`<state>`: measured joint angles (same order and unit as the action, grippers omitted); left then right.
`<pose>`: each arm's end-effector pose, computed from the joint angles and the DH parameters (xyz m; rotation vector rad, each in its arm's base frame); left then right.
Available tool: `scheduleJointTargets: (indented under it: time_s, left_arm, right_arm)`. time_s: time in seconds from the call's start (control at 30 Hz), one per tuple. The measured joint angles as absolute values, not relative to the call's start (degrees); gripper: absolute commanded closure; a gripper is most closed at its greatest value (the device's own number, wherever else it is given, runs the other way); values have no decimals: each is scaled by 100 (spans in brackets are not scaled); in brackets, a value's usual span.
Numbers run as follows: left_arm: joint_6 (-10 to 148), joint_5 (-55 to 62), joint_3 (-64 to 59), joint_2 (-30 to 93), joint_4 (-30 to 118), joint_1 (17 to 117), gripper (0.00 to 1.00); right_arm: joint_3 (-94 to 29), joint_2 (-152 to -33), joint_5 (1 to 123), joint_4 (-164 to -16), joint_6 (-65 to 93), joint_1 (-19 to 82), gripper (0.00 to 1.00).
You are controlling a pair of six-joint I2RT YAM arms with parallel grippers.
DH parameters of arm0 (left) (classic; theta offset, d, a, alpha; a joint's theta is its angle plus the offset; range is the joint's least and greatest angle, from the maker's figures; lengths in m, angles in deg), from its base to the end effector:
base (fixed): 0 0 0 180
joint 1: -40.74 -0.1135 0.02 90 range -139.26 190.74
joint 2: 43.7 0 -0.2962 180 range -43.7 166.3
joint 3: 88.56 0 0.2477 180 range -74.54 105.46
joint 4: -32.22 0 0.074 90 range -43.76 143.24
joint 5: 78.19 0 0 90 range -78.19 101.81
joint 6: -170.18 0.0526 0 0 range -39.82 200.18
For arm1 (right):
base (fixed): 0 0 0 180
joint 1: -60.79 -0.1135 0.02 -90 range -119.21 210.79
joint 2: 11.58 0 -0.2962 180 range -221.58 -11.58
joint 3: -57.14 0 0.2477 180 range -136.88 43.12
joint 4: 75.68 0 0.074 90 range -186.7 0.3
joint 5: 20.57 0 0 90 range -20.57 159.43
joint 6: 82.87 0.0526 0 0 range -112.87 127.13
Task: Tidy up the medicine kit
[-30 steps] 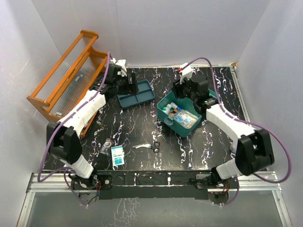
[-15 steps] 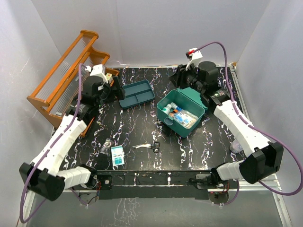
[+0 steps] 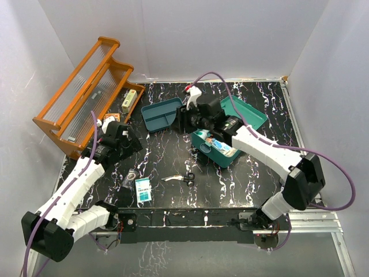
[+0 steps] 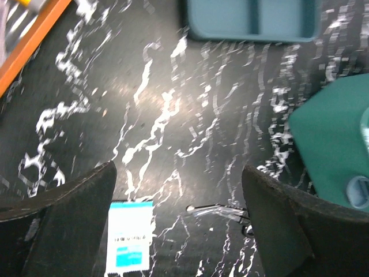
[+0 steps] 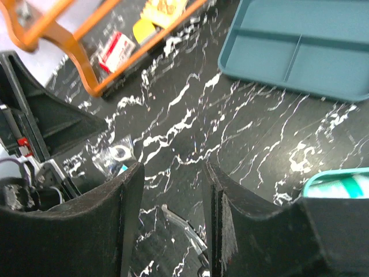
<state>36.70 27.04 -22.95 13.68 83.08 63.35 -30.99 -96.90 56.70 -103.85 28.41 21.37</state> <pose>0.1874 -0.0631 0.3139 -0.5483 2.2339 -0.2919 0.2680 0.2353 0.3672 -0.4805 2.0637 0.8791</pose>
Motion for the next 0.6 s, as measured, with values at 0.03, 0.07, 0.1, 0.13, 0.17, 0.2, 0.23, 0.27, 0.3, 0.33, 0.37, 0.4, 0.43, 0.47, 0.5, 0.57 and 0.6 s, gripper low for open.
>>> scheduleJointTargets:
  time_s: [0.03,0.07,0.1,0.13,0.17,0.2,0.23,0.27,0.3,0.33,0.37,0.4,0.43,0.47,0.5,0.57,0.6]
  left_arm:
    - [3543,2747,-2334,1408,8415,6335,20]
    - [3414,2780,-2385,1462,8498,6335,18]
    - [3296,2806,-2420,1530,8616,6333,18]
    - [3209,2833,-2444,1600,8701,6333,19]
    - [3104,2841,-2474,1698,8797,6333,21]
    - [3016,2839,-2503,1814,8896,6333,24]
    - [2944,2828,-2544,1932,8955,6329,30]
    - [2883,2806,-2595,2044,9001,6324,36]
    - [2833,2774,-2656,2146,9027,6309,41]
    - [2785,2745,-2726,2238,9042,6296,46]
    - [2750,2732,-2796,2302,9051,6289,51]
    - [2712,2721,-2872,2354,9075,6274,53]
    - [2677,2715,-2944,2389,9108,6261,54]
    - [2653,2715,-3003,2409,9143,6250,55]
    - [2640,2710,-3056,2420,9167,6233,55]
    - [2629,2699,-3117,2426,9202,6215,56]
    - [2625,2695,-3139,2428,9208,6211,57]
  right_arm:
    - [-3099,-9791,5729,-10425,2819,2017,57]
    - [-3099,-9859,5762,-10466,2804,1949,57]
    - [-3099,-9944,5817,-10523,2776,1877,57]
    - [-3099,-10009,5871,-10578,2752,1835,57]
    - [-3099,-10053,5910,-10624,2732,1809,57]
    - [-3099,-10090,5965,-10672,2701,1787,58]
    - [-3096,-10099,6020,-10707,2693,1776,58]
    - [-3094,-10099,6055,-10728,2682,1770,59]
    - [-3092,-10095,6083,-10731,2677,1770,59]
    - [-3090,-10095,6109,-10728,2675,1768,60]
    - [-3072,-10095,6129,-10726,2675,1766,61]
    - [-3042,-10092,6149,-10717,2677,1766,62]
    - [-3007,-10090,6164,-10722,2677,1766,62]
    - [-2961,-10090,6188,-10733,2679,1766,63]
    - [-2926,-10090,6199,-10737,2679,1766,63]
    - [-2865,-10090,6221,-10757,2682,1761,64]
    - [-2841,-10088,6230,-10768,2686,1759,64]
